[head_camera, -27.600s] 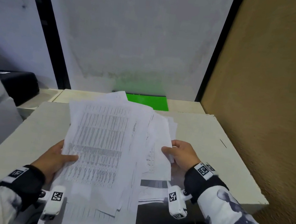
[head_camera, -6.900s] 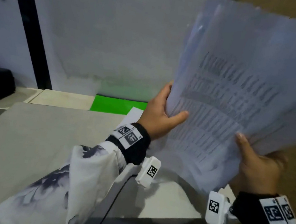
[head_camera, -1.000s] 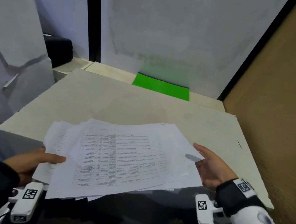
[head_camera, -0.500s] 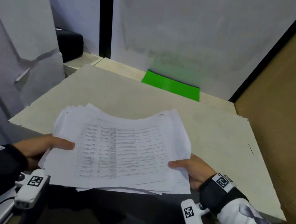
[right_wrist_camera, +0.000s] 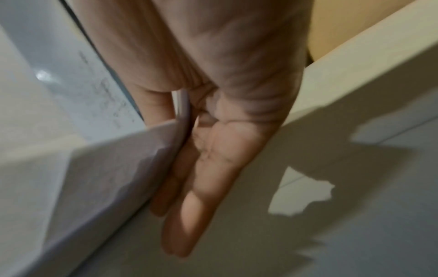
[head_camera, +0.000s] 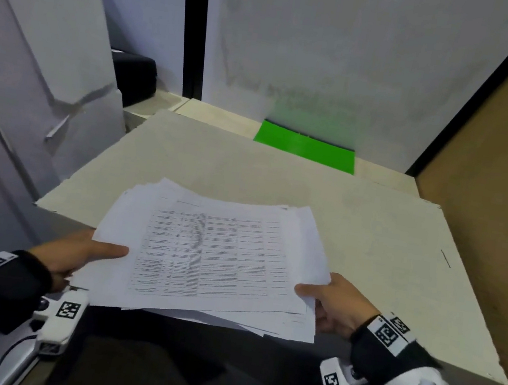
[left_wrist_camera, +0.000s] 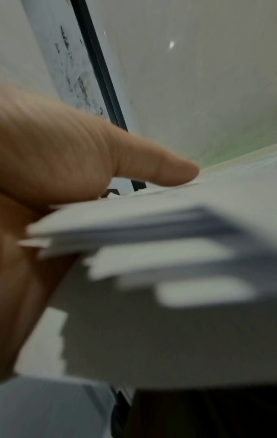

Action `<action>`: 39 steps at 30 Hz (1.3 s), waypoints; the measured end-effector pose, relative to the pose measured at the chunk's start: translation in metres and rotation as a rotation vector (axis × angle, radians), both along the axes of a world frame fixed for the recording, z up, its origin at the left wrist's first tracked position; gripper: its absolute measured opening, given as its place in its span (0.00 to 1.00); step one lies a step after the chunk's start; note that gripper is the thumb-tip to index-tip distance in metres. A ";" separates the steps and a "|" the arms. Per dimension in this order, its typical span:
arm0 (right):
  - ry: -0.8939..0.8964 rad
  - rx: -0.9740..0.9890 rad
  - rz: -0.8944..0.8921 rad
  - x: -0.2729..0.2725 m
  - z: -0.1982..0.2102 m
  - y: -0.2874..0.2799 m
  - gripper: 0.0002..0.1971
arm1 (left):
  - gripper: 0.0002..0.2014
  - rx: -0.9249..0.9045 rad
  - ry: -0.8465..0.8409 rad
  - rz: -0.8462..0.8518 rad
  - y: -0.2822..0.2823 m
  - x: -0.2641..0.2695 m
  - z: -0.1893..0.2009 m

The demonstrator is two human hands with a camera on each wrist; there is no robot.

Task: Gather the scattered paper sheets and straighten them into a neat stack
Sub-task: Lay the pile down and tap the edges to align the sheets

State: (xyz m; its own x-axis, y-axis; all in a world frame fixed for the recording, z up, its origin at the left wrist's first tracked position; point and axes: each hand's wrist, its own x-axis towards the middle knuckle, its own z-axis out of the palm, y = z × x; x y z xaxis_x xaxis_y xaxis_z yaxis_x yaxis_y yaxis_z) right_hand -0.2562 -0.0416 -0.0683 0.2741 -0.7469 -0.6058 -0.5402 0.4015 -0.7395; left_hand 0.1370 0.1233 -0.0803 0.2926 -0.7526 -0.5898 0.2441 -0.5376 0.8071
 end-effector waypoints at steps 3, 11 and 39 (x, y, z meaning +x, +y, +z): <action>-0.109 0.041 -0.154 -0.006 0.004 -0.003 0.13 | 0.23 0.028 -0.042 -0.008 0.000 0.010 -0.001; -0.126 0.133 -0.120 0.010 0.010 -0.001 0.14 | 0.13 0.042 -0.123 -0.012 -0.003 0.020 0.001; -0.815 -0.118 -0.179 0.011 0.040 0.007 0.29 | 0.10 -0.578 -0.604 0.052 -0.052 0.003 0.051</action>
